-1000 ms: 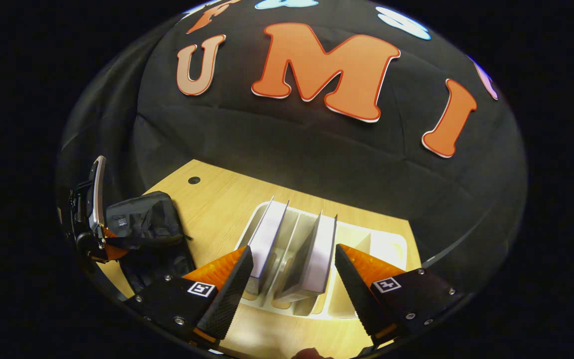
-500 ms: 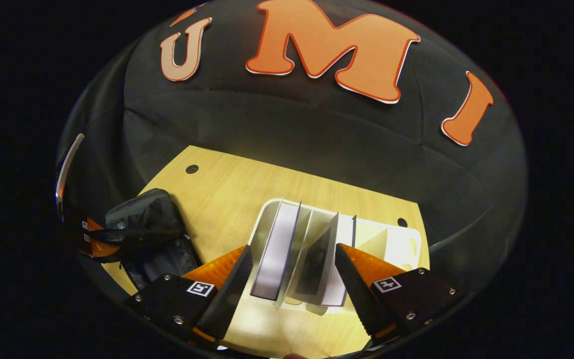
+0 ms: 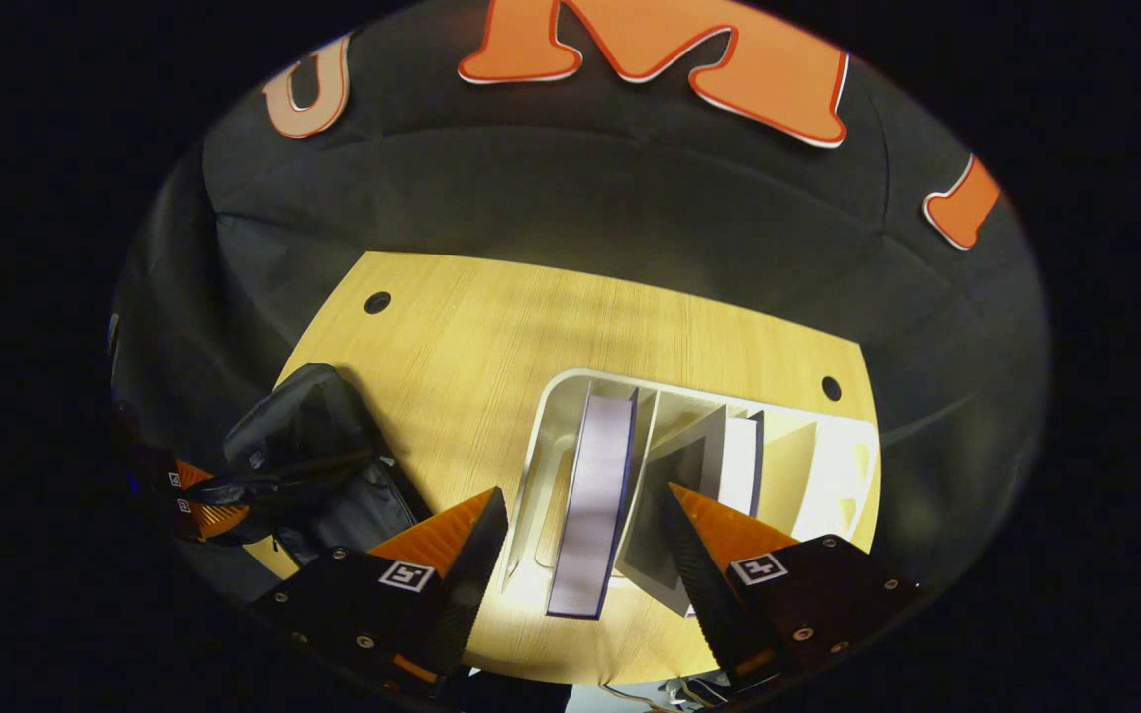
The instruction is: Open the schoolbag, grab two books from the bookshelf and put them into the schoolbag.
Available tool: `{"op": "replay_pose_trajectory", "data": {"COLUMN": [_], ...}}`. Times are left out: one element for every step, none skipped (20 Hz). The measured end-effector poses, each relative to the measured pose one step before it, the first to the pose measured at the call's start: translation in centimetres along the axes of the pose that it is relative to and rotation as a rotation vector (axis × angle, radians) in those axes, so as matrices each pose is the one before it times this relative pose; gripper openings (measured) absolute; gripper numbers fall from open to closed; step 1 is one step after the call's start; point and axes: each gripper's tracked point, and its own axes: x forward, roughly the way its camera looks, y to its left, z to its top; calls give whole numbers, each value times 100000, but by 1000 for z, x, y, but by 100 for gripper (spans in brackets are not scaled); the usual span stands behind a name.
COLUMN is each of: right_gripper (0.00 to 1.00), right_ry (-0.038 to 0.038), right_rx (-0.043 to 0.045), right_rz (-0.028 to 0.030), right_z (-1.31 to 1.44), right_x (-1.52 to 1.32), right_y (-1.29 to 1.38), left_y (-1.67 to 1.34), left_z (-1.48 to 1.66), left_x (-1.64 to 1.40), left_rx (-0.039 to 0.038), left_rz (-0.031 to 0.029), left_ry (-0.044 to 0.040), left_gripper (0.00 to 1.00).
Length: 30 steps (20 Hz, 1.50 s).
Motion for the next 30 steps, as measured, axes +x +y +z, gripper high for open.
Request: {"op": "replay_pose_trajectory", "data": {"right_gripper": [91,89,87,84,78,76,66,63,58,55,48,37,41,40,39,38,37,37,37,37,37,37,37,37,37,37,36,37,37,37], "right_ry": [3559,4076,2118,2790,698,2869,3312,2160,1327,793,1586,1013,118,403,243,-581,-259,-717,-759,-791,-741,-627,-1101,-895,-921,-976,-1195,-818,-860,-485], "right_rx": [535,882,667,-61,1250,430,406,41,271,916,1845,1883,794,630,1092,1552,-71,312,626,1081,680,499,333,118,127,-4,491,590,463,-80], "right_rz": [1746,-228,452,-158,-876,-1088,-44,-1045,-1201,-774,-68,301,158,474,238,349,394,352,499,700,890,962,944,819,728,1064,1198,1075,1075,954], "right_z": [-356,-282,-219,-11,180,-138,-360,-65,46,154,-194,-42,-52,-245,-367,-209,-467,-341,-505,-404,-437,-473,-641,-374,-551,-474,-583,-530,-571,-591], "right_x": [752,529,769,583,456,616,301,414,636,438,140,86,194,-19,-291,-311,-189,-314,-524,-528,-463,-598,-833,-660,-668,-811,-726,-671,-393,-420], "right_y": [387,-224,167,-114,-34,-70,200,119,32,43,287,158,-70,-41,-78,-88,-335,-267,-266,-218,-164,-308,-96,-67,16,-7,102,110,132,41], "left_y": [-135,-68,38,6,-49,-61,92,-7,96,-121,1,18,71,-89,-86,-197,-17,-85,-203,-248,-217,-92,-34,-89,-75,6,151,26,-157,-78], "left_z": [-18,50,74,47,101,9,-52,-20,109,82,-48,-85,-164,-167,-159,-181,39,-88,-109,35,-65,108,134,40,-92,75,-34,-26,-110,23], "left_x": [107,33,165,93,143,140,50,99,115,114,39,-52,7,46,32,61,247,181,113,110,-38,15,63,61,-48,79,120,79,-2,-28], "left_rx": [392,662,137,393,-141,-1,-379,-226,-202,113,-317,-88,-281,209,114,186,330,609,580,490,625,944,606,328,106,90,-92,39,126,176], "left_rz": [-746,-672,-299,-385,-185,-158,19,21,-98,21,-168,-41,36,61,246,-12,-77,18,-123,-234,-132,78,-125,-160,-186,102,-140,-241,-272,-133], "left_ry": [88,8,-21,-191,-175,18,-36,57,-215,-110,-102,-142,-119,19,106,258,252,274,162,244,229,183,192,173,209,269,223,143,111,103], "left_gripper": [7,7,7,7,7,7,7,7,7,7,7,6,6,7,7,7,7,6,7,7,7,7,7,6,6,7,7,6,6,7]}}
